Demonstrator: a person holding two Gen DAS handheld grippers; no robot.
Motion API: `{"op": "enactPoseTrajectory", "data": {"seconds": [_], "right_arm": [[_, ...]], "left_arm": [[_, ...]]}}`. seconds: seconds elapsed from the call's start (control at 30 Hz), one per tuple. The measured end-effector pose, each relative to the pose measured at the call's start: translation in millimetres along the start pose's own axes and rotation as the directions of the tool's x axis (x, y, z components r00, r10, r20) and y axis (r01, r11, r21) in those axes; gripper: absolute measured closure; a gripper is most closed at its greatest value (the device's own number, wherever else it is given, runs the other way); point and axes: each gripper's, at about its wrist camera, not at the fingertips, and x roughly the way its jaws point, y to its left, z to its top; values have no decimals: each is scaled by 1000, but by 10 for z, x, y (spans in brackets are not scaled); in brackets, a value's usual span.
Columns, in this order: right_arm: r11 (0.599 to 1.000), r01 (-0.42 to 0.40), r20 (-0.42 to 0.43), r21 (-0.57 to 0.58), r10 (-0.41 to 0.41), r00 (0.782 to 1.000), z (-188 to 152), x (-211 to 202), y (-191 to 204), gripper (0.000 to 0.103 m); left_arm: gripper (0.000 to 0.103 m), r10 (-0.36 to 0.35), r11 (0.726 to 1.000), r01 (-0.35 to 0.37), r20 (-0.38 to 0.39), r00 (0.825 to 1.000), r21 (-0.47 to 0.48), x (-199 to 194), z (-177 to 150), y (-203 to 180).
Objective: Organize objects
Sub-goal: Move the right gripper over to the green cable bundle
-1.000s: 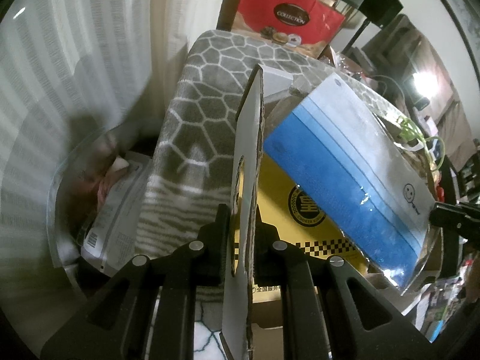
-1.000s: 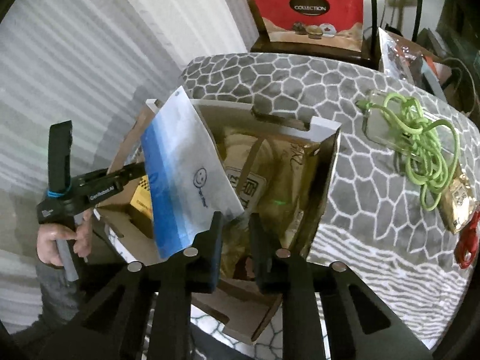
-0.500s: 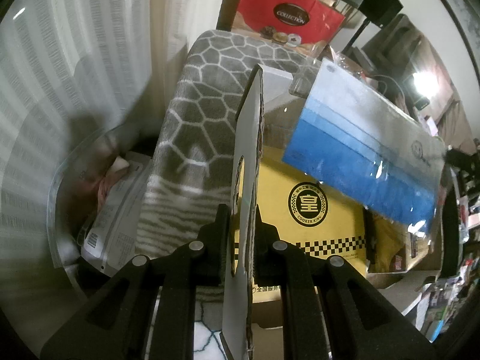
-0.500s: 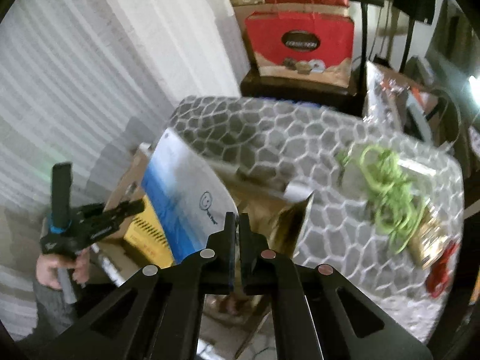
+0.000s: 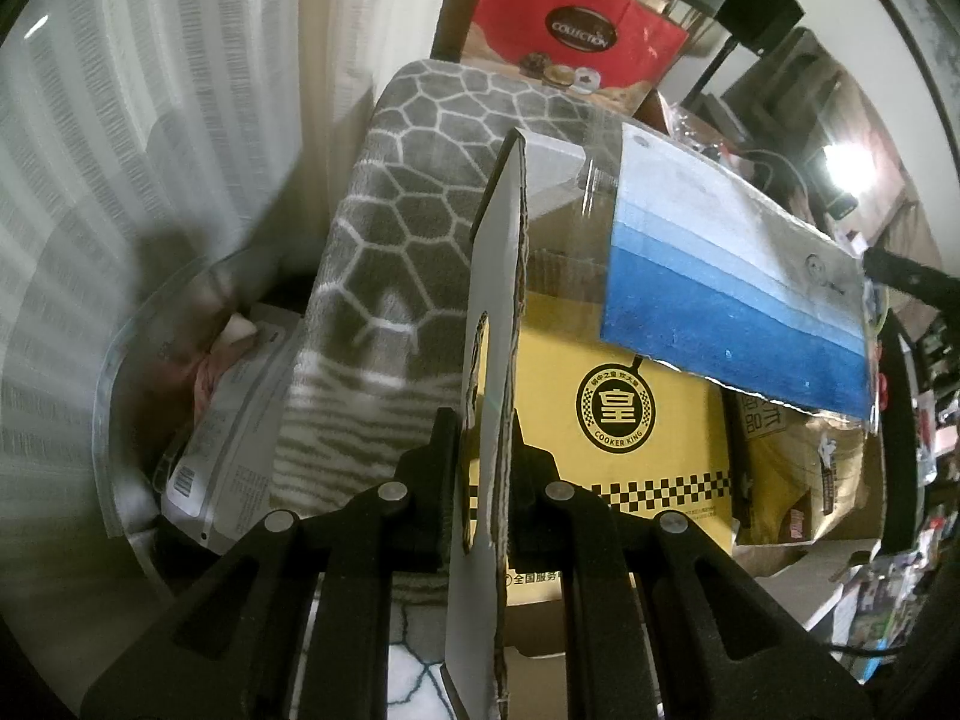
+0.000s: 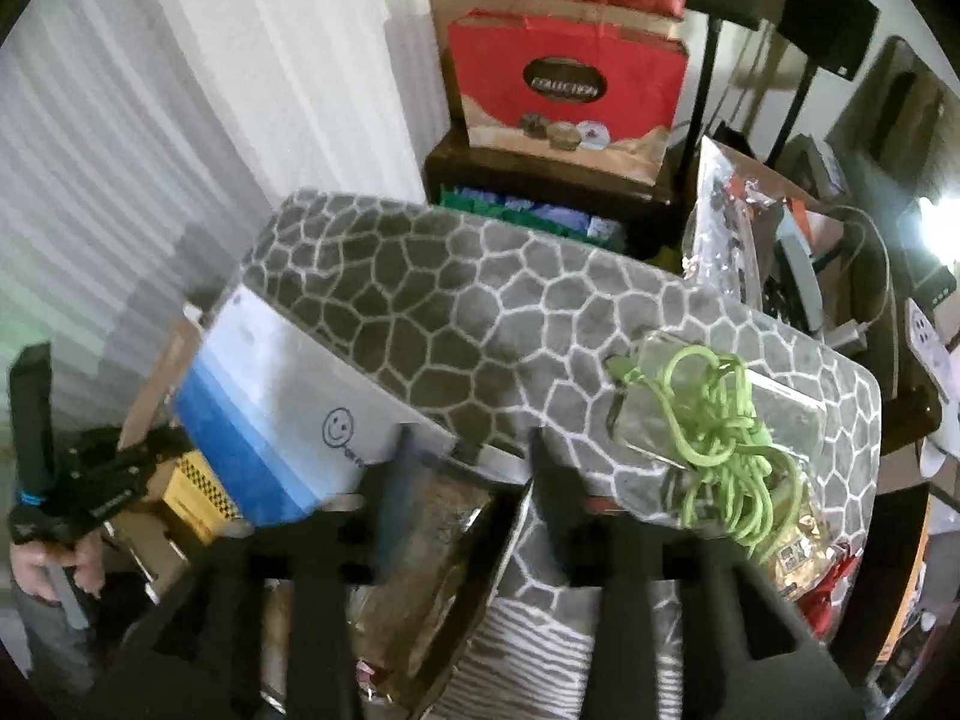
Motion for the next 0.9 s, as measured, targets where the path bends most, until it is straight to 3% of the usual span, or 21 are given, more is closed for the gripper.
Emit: {"op": "enactPoseTrajectory", "data": {"seconds": [0.23, 0.4, 0.63, 0.83, 0.9], "right_arm": [[998, 5, 90, 56, -10, 996, -210, -532, -423, 48], [989, 102, 71, 105, -110, 991, -453, -672, -857, 46], [950, 234, 38, 209, -247, 968, -741, -664, -1464, 41], [945, 120, 56, 306, -144, 988, -734, -578, -1633, 41], [952, 96, 71, 292, -122, 990, -636, -530, -1546, 36]], "left_arm": [[92, 2, 1000, -2, 1, 1000, 11, 0, 0, -19], [92, 6, 1000, -6, 5, 1000, 29, -3, -15, -34], [91, 21, 999, -22, 8, 1000, 38, -5, -11, -59], [91, 29, 999, -29, 5, 1000, 33, 0, 15, -76], [91, 29, 999, -29, 3, 1000, 32, 1, 20, -78]]}}
